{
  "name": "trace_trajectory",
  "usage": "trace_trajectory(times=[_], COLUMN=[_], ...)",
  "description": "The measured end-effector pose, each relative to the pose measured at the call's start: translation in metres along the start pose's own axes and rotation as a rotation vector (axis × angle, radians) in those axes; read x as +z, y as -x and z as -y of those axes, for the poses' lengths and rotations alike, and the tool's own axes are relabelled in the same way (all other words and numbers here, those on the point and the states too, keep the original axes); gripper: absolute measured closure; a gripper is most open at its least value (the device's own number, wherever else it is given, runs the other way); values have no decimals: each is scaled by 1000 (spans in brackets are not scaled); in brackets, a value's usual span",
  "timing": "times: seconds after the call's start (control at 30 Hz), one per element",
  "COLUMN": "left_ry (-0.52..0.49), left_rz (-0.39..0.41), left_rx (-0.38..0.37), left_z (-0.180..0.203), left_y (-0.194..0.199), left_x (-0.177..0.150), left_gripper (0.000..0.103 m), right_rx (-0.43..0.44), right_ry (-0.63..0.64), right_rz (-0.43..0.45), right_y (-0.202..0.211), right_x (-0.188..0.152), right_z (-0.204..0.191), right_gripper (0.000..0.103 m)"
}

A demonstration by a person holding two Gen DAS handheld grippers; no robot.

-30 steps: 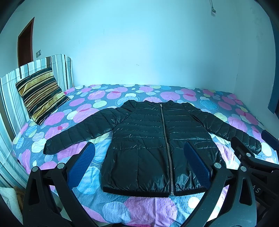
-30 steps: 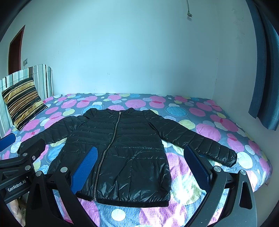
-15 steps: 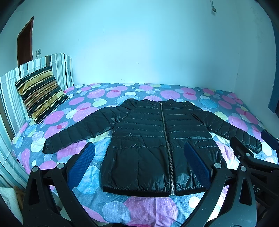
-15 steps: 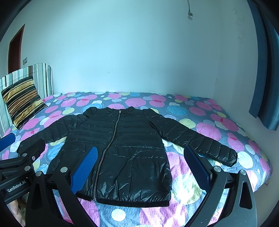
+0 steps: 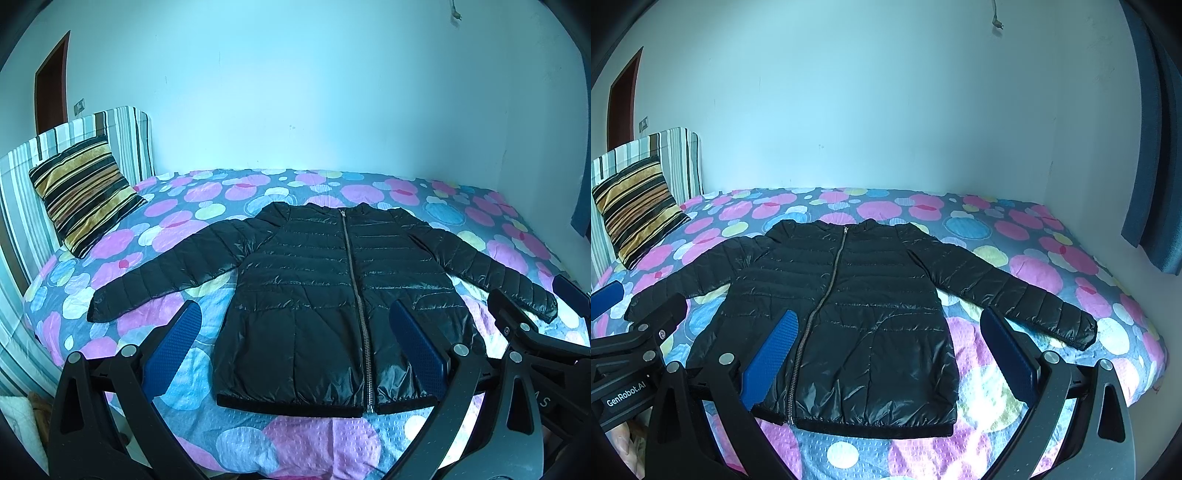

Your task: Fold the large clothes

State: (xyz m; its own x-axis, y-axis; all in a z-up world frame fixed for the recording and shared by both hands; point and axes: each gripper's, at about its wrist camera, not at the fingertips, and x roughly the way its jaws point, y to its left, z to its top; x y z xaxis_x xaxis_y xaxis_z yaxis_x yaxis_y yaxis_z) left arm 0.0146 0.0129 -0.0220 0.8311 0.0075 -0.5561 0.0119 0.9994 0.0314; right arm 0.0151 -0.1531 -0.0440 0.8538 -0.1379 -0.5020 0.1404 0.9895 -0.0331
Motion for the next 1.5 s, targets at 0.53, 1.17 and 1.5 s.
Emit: trace_trajectory(times=[0.53,1.17,1.5], left_ry=[37,218,274], left_rz=[-167,-344,-380], left_rx=[102,637,699], left_z=[-33,-235,-270], left_y=[-105,-275,-302], left_x=[6,3,-9], left_gripper=[2,2,2], right_rx=[-16,-480,-549], right_ry=[-30,-481,-801], right_rz=[-145,-295,-334], right_y=[-82,-194,-198], right_x=[-4,-27,-63], right_z=[14,262,352], right_gripper=[5,5,5])
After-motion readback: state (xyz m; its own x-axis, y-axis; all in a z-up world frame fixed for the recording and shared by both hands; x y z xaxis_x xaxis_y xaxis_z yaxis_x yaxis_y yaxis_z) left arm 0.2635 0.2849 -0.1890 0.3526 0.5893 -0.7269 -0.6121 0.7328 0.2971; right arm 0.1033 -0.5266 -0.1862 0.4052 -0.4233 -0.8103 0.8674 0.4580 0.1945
